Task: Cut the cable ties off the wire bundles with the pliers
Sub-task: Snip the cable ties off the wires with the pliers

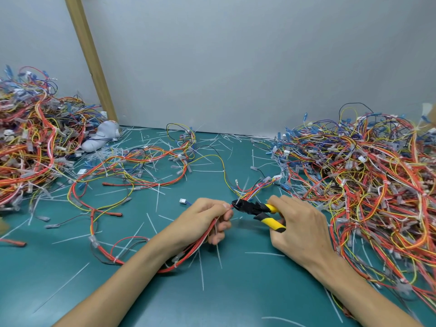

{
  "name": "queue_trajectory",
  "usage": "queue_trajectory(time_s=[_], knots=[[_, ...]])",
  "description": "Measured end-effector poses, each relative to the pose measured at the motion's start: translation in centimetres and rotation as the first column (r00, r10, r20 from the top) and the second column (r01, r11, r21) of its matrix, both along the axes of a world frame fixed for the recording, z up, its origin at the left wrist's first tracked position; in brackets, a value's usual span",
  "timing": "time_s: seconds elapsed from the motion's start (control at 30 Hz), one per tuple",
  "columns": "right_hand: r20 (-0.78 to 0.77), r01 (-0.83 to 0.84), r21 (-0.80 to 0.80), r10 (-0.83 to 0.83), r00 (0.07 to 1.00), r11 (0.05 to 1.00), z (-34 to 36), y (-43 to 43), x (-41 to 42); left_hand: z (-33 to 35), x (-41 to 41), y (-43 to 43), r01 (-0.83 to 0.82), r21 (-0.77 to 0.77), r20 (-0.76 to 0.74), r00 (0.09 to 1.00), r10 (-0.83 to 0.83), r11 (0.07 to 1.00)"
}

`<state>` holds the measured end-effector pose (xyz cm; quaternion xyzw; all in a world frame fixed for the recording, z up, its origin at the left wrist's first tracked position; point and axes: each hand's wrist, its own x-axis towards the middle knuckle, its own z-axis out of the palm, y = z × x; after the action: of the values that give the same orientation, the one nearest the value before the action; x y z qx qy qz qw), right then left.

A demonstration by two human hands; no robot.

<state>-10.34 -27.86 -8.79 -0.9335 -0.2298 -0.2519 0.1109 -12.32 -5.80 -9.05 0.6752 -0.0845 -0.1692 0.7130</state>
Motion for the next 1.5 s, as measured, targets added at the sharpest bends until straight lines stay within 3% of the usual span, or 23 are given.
queue_trajectory(time_s=[0.47,1.2,1.3,1.37,1.43,1.5], knots=[[0.074,-0.023,0.005,0.022,0.997,1.0,-0.3,-0.1,0.1,0.3,0.0,0.3,0.027,-0.054,-0.025,0.999,-0.029,0.998],[-0.018,0.02,-0.027,-0.021,1.0,0.999,-0.2,-0.1,0.0,0.5,-0.1,0.3,0.018,-0.028,-0.02,1.0,-0.019,0.999],[-0.074,0.034,0.018,-0.032,0.997,0.999,-0.4,-0.2,0.1,0.2,-0.2,0.0,-0.029,0.068,0.097,0.995,0.022,0.997],[-0.111,0.057,0.041,-0.052,0.992,0.998,-0.6,-0.3,0.3,0.0,-0.6,-0.4,-0.154,0.218,0.272,0.958,0.092,0.964],[-0.139,0.073,0.05,-0.065,0.988,0.996,-0.7,-0.3,0.3,-0.4,-1.1,-0.9,-0.342,0.384,0.505,0.855,0.115,0.858],[-0.156,0.077,0.062,-0.066,0.985,0.995,-0.7,-0.4,0.3,-0.3,-1.4,-0.9,-0.543,0.456,0.699,0.709,0.094,0.705]])
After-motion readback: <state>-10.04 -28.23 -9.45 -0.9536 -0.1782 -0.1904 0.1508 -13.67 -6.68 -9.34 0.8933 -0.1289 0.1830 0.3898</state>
